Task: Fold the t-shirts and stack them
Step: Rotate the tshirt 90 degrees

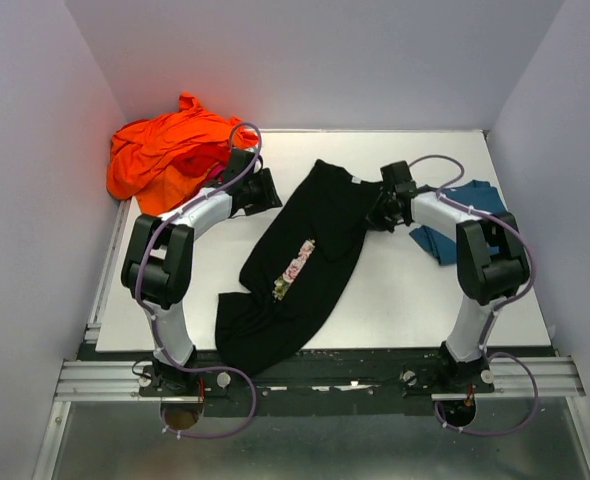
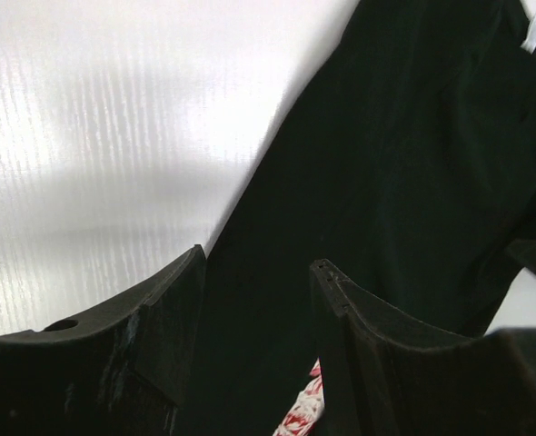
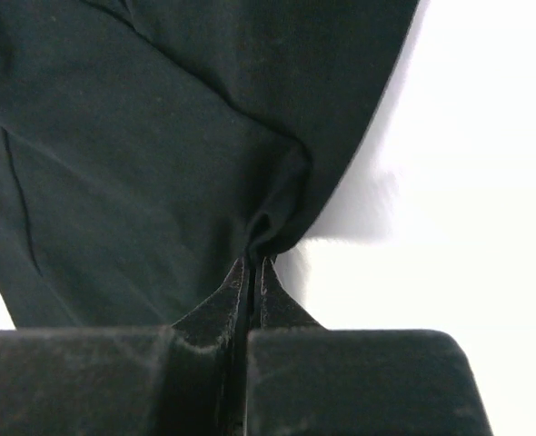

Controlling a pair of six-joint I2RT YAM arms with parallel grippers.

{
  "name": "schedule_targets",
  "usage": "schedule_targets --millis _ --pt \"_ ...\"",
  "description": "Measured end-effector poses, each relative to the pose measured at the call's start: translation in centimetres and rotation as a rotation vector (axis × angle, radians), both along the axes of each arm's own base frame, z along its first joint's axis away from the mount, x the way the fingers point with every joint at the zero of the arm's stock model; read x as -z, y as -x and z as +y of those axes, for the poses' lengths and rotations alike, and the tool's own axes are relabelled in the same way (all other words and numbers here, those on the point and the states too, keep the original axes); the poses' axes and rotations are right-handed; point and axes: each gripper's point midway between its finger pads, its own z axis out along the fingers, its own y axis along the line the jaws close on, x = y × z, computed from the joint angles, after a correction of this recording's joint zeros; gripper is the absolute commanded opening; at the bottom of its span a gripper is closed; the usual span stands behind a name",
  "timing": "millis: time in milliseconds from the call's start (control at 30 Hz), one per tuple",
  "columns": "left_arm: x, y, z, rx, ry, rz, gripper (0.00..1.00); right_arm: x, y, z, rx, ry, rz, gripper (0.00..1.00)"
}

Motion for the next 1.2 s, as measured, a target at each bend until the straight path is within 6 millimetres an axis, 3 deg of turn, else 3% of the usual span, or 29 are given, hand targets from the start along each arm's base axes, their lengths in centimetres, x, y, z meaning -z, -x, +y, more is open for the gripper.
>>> schedule_targets --millis 200,300,367,433,500,533,633,767,900,1033,1200 --pt "2.7 -0.3 0.9 -0.031 -0.005 0.061 0.60 -1.8 -7.7 1.2 -0.044 0.019 -0.050 0.06" --pt "3.9 -0.5 1.3 -0.057 0.001 0.088 0.59 -3.0 -12.9 2.0 -0.087 0.019 -0.084 0.10" --pt "4.2 -0.7 1.6 -0.078 0.009 0.098 0.59 -3.5 -16.1 2.8 -0.123 0.006 -0.129 0.16" --pt "4.1 -1.0 1.7 -0.093 0.022 0.092 0.59 -3.5 -17.8 3.3 -0.156 -0.014 -0.149 0.21" --pt "3.8 -1.6 1.8 -0.111 0.035 0.076 0.59 -3.2 -18.4 3.5 -0.183 -0.039 -0.149 0.40" --pt "3.7 -1.8 1.9 -0.122 0.041 0.071 0.59 -3.0 -18.5 3.4 -0.190 -0.052 -0.142 0.52" --pt "3.4 -2.2 2.0 -0.144 0.052 0.062 0.59 -2.4 -18.2 2.6 -0.200 -0.080 -0.115 0.63" --pt "3.8 -2.3 2.2 -0.166 0.058 0.055 0.59 -2.0 -17.2 1.0 -0.208 -0.075 -0.093 0.63" --pt "5.1 -1.4 2.7 -0.180 0.048 0.084 0.59 -1.4 -13.5 -0.4 -0.206 -0.067 -0.037 0.63" --pt "5.2 -0.5 2.9 -0.186 0.054 0.076 0.59 -1.2 -9.5 0.0 -0.231 -0.102 -0.007 0.61" --pt "5.4 2.8 3.8 -0.187 0.048 0.091 0.59 0.1 -5.1 1.2 -0.273 -0.152 0.016 0.60"
